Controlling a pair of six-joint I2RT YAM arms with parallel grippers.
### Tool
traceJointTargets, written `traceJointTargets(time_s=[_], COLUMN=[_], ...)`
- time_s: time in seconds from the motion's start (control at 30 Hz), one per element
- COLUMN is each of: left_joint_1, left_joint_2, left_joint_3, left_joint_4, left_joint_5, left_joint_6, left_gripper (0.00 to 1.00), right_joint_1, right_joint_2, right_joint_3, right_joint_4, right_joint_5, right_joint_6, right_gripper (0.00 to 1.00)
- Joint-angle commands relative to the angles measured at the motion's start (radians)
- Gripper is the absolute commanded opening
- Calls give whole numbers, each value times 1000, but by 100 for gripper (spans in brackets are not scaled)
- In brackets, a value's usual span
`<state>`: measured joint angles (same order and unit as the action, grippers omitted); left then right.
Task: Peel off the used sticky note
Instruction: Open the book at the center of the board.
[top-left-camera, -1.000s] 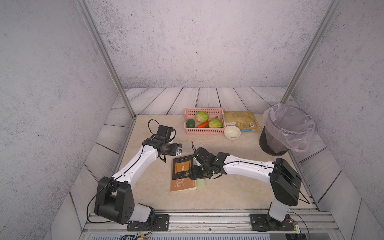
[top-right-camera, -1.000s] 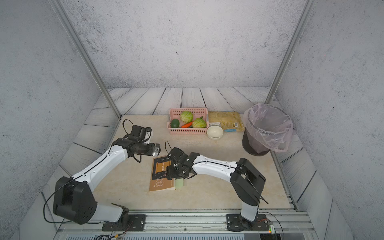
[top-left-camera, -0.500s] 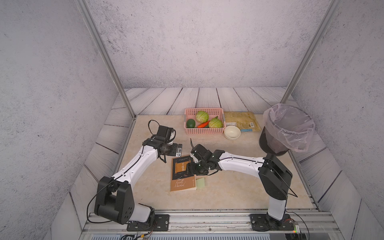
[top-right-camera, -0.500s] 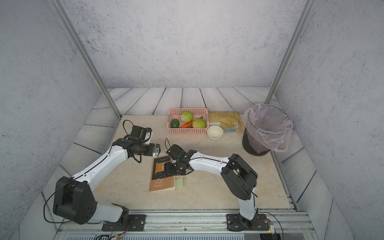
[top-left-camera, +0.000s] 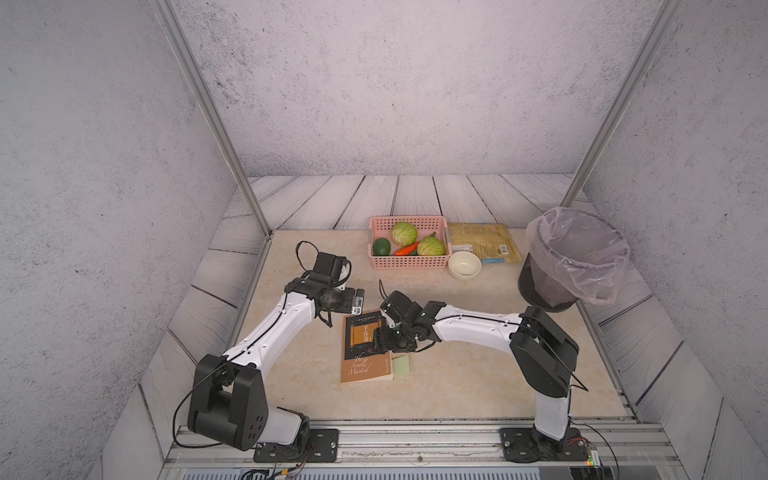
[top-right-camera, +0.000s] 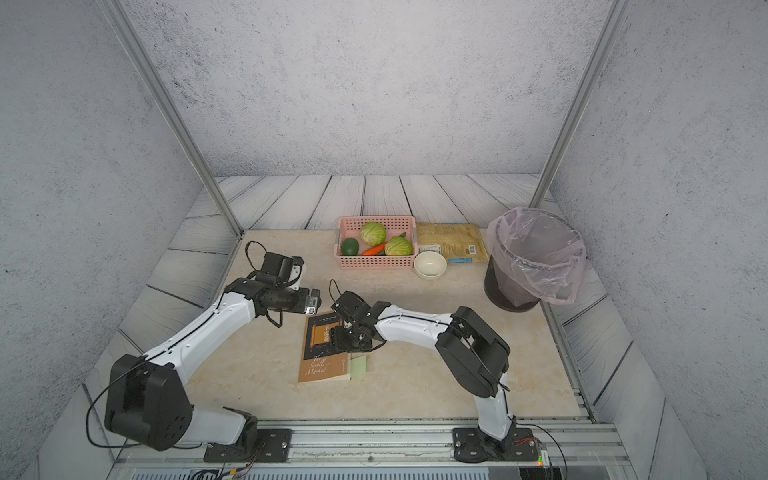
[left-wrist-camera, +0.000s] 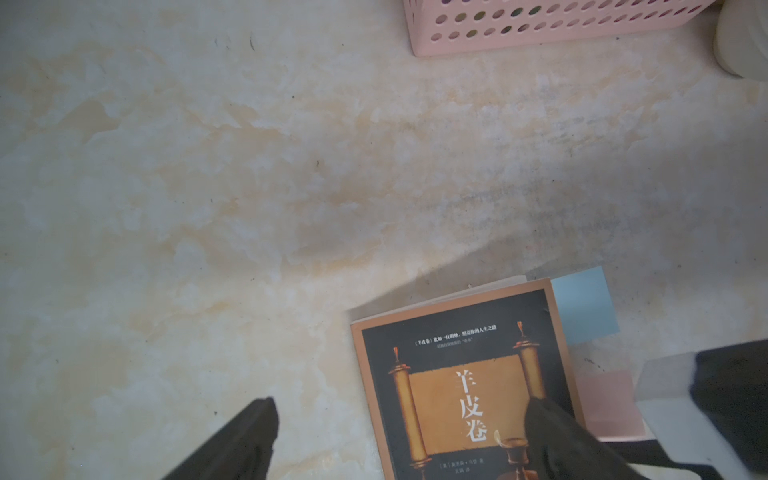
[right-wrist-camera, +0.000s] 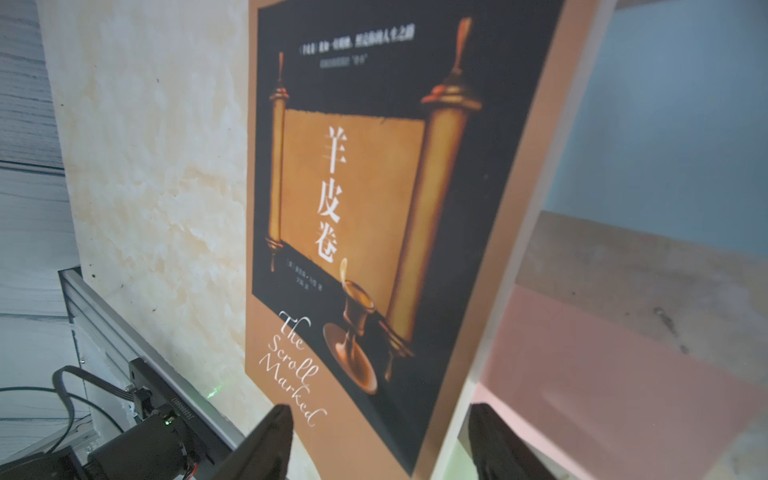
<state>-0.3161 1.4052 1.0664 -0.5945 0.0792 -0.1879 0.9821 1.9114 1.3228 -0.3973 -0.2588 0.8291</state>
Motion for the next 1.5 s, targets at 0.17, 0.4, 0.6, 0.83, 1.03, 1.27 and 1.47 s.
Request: traceJointTargets(time_s=[0.17,0.4,0.6,0.83,1.03,1.27,1.47], left_joint_1=[6,6,7,6,7,6,6], left_joint_2=[-18,-20,-18,-16,-12,-14,-11], left_joint_3=[-10,-8,-8,-7,-3,-4,0], left_joint_4=[4,3,2,2,0,1,-2], left_joint_5=[9,8,9,10,12,10,11], left_joint_6=[-6,-6,-4,-6,-6,-6,-7], left_gripper=[98,98,98,98,98,98,98], right_joint_1=[-2,-2,-1,-2,-2,-1,-2], right_joint_2=[34,51,55,70,42,24,14], right_joint_3=[28,30,29,31,28,43,41], right_joint_4=[-22,2,10,8,30,25,25], right_joint_5=[16,-8,-15,-16,-28,-42,-39], right_joint_6=[-17,-12,-8,-10,-8,-13,-12], right_gripper=[71,72,72,73,72,71,71])
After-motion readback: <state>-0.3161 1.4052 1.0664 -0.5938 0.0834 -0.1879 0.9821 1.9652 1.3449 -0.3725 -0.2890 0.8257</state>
